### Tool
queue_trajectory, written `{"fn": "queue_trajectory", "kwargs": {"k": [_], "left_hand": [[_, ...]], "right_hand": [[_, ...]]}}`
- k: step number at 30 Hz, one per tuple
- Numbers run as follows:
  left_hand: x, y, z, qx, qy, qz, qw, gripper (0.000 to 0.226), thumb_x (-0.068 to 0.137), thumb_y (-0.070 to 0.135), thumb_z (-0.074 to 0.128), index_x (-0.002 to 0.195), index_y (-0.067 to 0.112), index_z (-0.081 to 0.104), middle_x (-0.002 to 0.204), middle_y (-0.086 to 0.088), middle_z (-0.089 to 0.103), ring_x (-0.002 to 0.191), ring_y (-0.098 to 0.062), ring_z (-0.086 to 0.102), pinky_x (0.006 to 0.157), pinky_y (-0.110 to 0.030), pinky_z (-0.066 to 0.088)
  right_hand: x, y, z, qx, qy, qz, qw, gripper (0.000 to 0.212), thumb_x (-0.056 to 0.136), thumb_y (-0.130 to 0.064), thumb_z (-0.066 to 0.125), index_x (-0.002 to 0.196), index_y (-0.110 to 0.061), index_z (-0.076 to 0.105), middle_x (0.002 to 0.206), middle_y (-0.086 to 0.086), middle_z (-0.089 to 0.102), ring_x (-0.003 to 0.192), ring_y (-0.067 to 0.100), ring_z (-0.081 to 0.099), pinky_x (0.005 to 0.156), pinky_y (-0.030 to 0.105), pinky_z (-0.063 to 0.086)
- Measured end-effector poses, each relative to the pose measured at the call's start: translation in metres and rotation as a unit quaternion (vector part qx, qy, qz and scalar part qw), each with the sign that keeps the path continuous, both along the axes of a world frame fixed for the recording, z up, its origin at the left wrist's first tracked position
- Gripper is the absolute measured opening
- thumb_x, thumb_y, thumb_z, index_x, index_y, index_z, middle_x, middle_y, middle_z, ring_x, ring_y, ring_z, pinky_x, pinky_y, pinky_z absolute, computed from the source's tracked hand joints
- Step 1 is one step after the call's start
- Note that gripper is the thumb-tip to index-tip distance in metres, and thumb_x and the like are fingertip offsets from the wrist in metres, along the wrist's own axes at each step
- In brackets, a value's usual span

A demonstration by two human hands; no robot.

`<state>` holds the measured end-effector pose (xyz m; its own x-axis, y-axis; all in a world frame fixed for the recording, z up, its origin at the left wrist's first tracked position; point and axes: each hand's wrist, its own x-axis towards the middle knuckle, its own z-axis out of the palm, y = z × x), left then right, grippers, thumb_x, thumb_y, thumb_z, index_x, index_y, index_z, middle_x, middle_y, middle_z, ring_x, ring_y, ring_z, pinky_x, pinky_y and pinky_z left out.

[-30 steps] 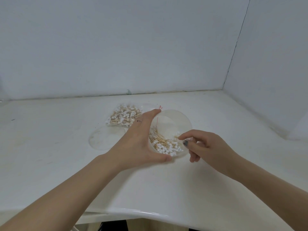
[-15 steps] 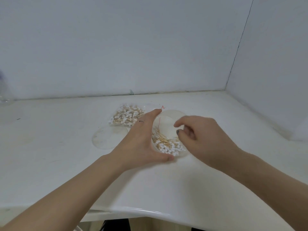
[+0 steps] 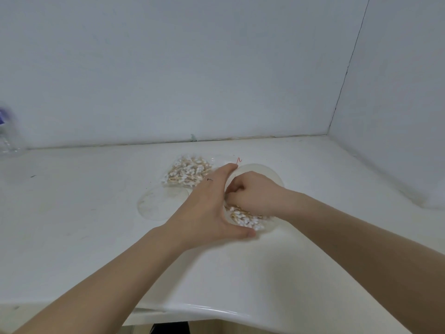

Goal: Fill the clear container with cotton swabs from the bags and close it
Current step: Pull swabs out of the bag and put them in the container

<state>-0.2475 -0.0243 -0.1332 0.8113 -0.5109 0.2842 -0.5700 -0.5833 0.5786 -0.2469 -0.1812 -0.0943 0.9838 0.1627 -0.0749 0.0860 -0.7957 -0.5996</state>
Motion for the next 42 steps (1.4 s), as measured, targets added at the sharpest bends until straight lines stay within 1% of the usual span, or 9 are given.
{"fn": "queue_trajectory", "kwargs": {"k": [4, 7, 15, 21, 24, 31, 36, 39, 42], "left_hand": [[0.002, -0.001, -0.001, 0.006, 0.004, 0.002, 1.0, 0.125, 0.059, 0.055, 0.094, 0.152, 0.049, 0.01, 0.147, 0.016, 0.037, 0.131, -0.004, 0.038, 0.106, -0.024, 0.039], [0.002, -0.001, -0.001, 0.008, -0.003, 0.003, 1.0, 0.126, 0.06, 0.055, 0.094, 0.153, 0.048, 0.01, 0.15, 0.017, 0.033, 0.132, -0.002, 0.035, 0.102, -0.018, 0.034], [0.0, -0.001, 0.0, 0.007, 0.004, 0.008, 1.0, 0.125, 0.061, 0.053, 0.094, 0.153, 0.047, 0.009, 0.144, 0.017, 0.037, 0.127, -0.001, 0.037, 0.105, -0.02, 0.035], [0.003, 0.0, -0.001, -0.012, 0.018, 0.003, 1.0, 0.122, 0.058, 0.057, 0.092, 0.152, 0.046, 0.016, 0.142, 0.017, 0.041, 0.132, -0.008, 0.042, 0.11, -0.038, 0.042], [0.003, 0.0, -0.001, -0.008, 0.013, -0.001, 1.0, 0.124, 0.06, 0.054, 0.094, 0.154, 0.043, 0.015, 0.147, 0.02, 0.037, 0.138, -0.003, 0.037, 0.116, -0.034, 0.037], [0.005, 0.001, -0.001, -0.032, 0.021, -0.003, 0.999, 0.121, 0.061, 0.047, 0.096, 0.155, 0.034, 0.021, 0.14, 0.026, 0.044, 0.136, -0.001, 0.039, 0.114, -0.03, 0.039], [0.006, 0.001, -0.002, -0.046, 0.02, -0.006, 0.999, 0.115, 0.06, 0.048, 0.096, 0.151, 0.033, 0.028, 0.132, 0.023, 0.051, 0.129, -0.006, 0.048, 0.108, -0.036, 0.045], [0.006, 0.001, -0.003, -0.058, 0.026, -0.008, 0.998, 0.113, 0.059, 0.048, 0.095, 0.149, 0.034, 0.029, 0.132, 0.024, 0.053, 0.131, -0.005, 0.05, 0.107, -0.037, 0.046], [0.007, 0.001, -0.004, -0.065, 0.033, -0.012, 0.997, 0.112, 0.057, 0.051, 0.094, 0.148, 0.036, 0.029, 0.134, 0.023, 0.054, 0.131, -0.009, 0.052, 0.106, -0.041, 0.047]], "right_hand": [[0.002, -0.004, -0.004, 0.016, 0.015, 0.001, 1.0, 0.026, 0.09, -0.026, 0.063, 0.104, -0.006, 0.073, 0.098, 0.012, 0.074, 0.083, 0.018, 0.066, 0.083, 0.037, 0.054], [0.003, -0.004, -0.004, 0.03, 0.045, 0.0, 0.999, 0.032, 0.086, -0.027, 0.066, 0.104, -0.001, 0.072, 0.083, 0.012, 0.067, 0.072, 0.017, 0.059, 0.07, 0.034, 0.05], [0.005, 0.002, -0.004, 0.048, 0.052, 0.015, 0.997, 0.004, 0.084, -0.018, 0.068, 0.085, -0.014, 0.066, 0.074, -0.001, 0.059, 0.068, 0.015, 0.054, 0.064, 0.025, 0.042], [0.009, -0.001, -0.01, 0.108, 0.017, -0.016, 0.994, 0.011, 0.081, -0.016, 0.072, 0.08, -0.012, 0.061, 0.07, -0.001, 0.055, 0.066, 0.015, 0.053, 0.065, 0.029, 0.041], [0.011, -0.001, -0.013, 0.123, 0.002, -0.022, 0.992, 0.014, 0.08, -0.014, 0.071, 0.093, -0.014, 0.065, 0.071, -0.004, 0.056, 0.068, 0.015, 0.056, 0.067, 0.032, 0.045], [0.006, -0.002, -0.012, 0.043, -0.125, 0.028, 0.991, 0.015, 0.086, -0.009, 0.058, 0.092, -0.015, 0.071, 0.076, 0.002, 0.065, 0.067, 0.015, 0.056, 0.066, 0.031, 0.045], [-0.003, -0.004, -0.019, 0.072, -0.226, 0.052, 0.97, 0.02, 0.087, -0.01, 0.061, 0.078, -0.027, 0.064, 0.067, -0.017, 0.057, 0.069, 0.002, 0.056, 0.065, 0.02, 0.041], [-0.01, -0.004, -0.022, 0.083, -0.268, 0.058, 0.958, 0.015, 0.091, -0.01, 0.057, 0.084, -0.019, 0.066, 0.075, -0.009, 0.063, 0.072, 0.01, 0.06, 0.071, 0.038, 0.051], [-0.016, -0.004, -0.022, 0.083, -0.307, 0.051, 0.947, 0.014, 0.095, -0.011, 0.057, 0.095, -0.017, 0.07, 0.085, -0.006, 0.067, 0.08, 0.013, 0.062, 0.078, 0.036, 0.051]]}}
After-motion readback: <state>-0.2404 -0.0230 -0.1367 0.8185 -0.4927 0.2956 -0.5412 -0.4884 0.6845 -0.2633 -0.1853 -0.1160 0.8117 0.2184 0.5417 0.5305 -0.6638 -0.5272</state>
